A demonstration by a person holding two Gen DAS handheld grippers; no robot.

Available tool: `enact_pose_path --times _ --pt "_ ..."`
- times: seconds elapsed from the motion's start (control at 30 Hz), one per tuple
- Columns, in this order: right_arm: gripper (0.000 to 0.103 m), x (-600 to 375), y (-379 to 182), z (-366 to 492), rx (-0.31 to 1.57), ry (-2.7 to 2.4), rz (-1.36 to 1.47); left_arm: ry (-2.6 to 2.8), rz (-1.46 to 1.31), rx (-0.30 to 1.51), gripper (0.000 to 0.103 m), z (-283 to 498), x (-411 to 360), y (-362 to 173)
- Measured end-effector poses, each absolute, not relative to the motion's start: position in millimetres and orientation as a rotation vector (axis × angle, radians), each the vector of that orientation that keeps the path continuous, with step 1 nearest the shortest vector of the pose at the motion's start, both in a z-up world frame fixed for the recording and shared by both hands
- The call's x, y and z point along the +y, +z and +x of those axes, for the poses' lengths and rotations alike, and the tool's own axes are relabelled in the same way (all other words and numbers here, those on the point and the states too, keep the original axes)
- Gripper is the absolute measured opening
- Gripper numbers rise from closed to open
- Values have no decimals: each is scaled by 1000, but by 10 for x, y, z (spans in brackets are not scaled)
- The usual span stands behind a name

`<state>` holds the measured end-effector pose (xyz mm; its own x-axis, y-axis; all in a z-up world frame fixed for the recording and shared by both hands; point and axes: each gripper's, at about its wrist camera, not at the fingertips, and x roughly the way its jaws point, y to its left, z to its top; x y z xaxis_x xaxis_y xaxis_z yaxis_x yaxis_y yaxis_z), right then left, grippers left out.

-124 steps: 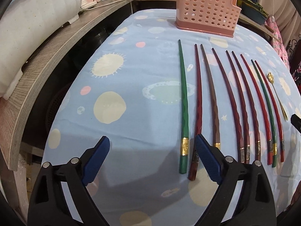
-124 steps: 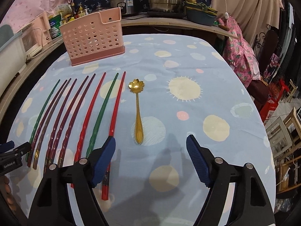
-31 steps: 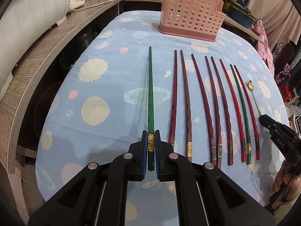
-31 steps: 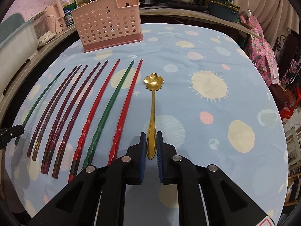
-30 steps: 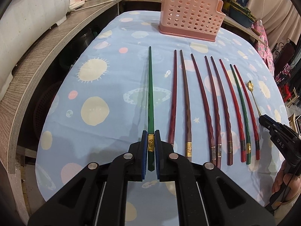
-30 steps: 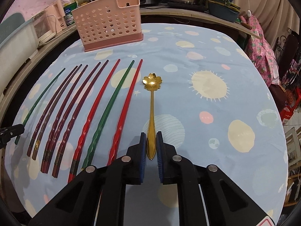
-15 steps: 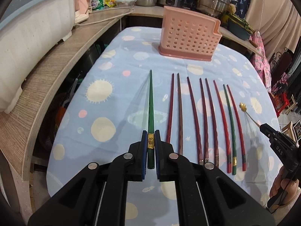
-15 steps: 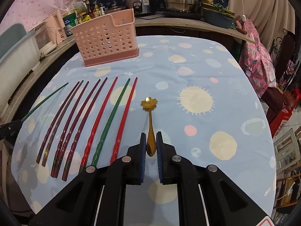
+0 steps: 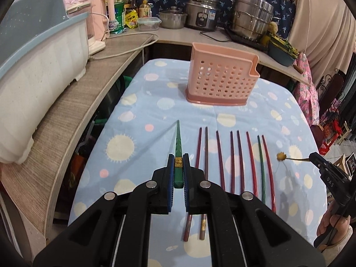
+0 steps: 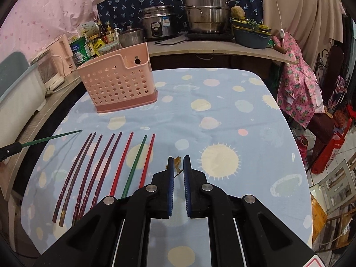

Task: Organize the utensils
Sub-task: 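Lift the green chopstick and gold spoon toward the pink basket with both tools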

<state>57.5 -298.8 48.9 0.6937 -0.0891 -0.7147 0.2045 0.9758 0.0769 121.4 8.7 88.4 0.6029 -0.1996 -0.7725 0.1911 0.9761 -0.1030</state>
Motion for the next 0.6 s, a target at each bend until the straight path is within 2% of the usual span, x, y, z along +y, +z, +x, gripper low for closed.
enact_pose_path --times 0.3,0.6 --pt "2 -3117 639 876 757 -143 187 -226 -8 831 7 1592 -32 1228" --pt "2 -3216 1347 1306 613 -77 238 -249 -22 672 7 1983 -177 2024"
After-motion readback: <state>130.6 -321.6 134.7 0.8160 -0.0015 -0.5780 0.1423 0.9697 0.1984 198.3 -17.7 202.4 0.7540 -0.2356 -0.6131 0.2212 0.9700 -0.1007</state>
